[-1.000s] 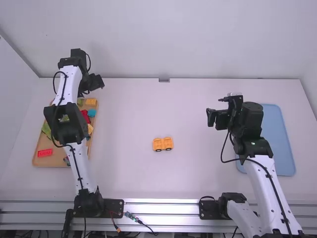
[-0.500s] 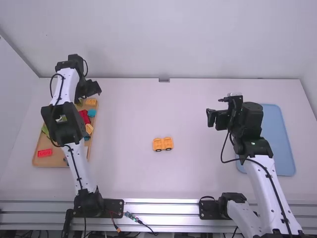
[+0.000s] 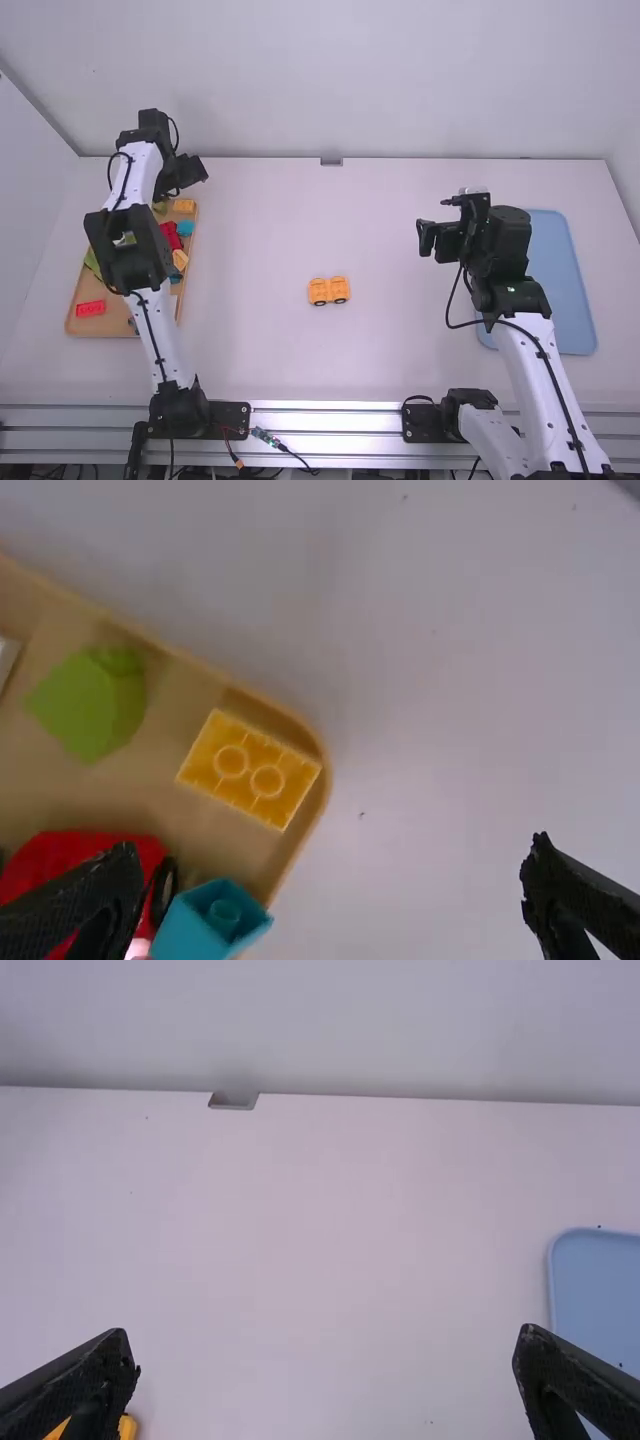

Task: Assemble lego blocks to make yellow taxi

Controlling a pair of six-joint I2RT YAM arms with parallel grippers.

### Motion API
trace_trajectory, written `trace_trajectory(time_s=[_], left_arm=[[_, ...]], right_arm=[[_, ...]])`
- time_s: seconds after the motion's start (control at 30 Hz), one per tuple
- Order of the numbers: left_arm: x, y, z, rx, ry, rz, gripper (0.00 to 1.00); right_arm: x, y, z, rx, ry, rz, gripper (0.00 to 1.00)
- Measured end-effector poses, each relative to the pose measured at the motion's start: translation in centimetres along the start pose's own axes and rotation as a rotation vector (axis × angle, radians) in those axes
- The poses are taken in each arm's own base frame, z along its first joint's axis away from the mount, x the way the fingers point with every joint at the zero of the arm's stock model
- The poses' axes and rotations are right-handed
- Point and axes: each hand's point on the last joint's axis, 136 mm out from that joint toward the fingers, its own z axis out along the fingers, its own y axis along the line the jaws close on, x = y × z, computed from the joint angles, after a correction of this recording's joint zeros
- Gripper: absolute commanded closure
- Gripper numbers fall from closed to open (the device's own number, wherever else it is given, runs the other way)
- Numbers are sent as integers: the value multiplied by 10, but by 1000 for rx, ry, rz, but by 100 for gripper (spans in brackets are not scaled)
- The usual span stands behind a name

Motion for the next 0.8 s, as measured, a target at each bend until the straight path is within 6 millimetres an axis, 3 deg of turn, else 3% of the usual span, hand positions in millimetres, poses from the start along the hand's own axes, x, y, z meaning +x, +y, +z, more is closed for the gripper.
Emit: trace_trajectory(time_s=[0.4,0.8], left_arm=[[-3,-2,3,17,-10,-198,1],[26,12,14,-52,78,-353,1]], right_arm=[[1,0,0,0,4,4,1],[1,0,0,-1,4,8,1]])
